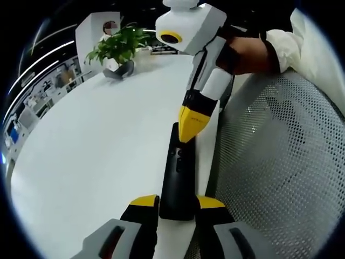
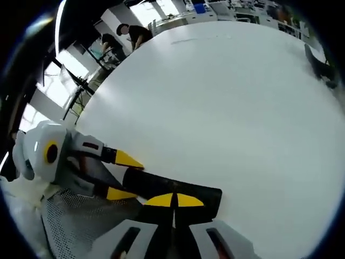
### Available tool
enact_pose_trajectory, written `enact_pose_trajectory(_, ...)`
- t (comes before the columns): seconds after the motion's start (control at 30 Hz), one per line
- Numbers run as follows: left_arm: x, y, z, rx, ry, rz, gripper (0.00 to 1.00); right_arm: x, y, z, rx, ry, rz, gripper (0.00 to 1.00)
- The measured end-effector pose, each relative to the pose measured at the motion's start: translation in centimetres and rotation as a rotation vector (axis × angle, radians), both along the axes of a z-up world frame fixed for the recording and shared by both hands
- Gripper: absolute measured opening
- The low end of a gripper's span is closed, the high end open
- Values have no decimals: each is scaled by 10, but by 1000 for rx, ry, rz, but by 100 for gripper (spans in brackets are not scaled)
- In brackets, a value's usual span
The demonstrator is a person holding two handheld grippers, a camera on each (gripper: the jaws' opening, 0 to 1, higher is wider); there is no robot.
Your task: Press the specified remote control buttons in sequence, fully releasing each button before pressing the next.
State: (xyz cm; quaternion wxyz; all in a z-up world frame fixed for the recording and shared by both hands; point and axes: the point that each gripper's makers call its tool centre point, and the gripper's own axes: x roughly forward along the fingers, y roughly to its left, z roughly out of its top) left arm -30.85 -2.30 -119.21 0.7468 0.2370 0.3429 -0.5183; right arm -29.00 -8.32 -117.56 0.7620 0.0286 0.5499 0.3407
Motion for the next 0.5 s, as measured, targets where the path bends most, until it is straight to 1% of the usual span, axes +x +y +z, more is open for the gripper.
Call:
enact_pose_trajectory(0.07,1,0,0,-2,1,5,27,0,-2,1,12,10,-17,0)
enact_pose_trajectory(0.17,1,0,0,-1,2,11,27,-2,-7,-1,-15,21,-23,0)
enact_pose_trajectory(0.23,2,0,0,-1,1,13,28,-4,-7,0,-17,25,-21,0)
enact_pose_trajectory(0.33,3,1,0,-3,1,21,29,-8,-4,1,-12,24,6,0)
enact_pose_trajectory(0.4,2,0,0,-2,-1,18,28,-8,-4,-2,-32,16,25,0)
enact_pose_trajectory(0.5,2,0,0,1,-7,12,28,-10,-4,-6,-52,26,42,0)
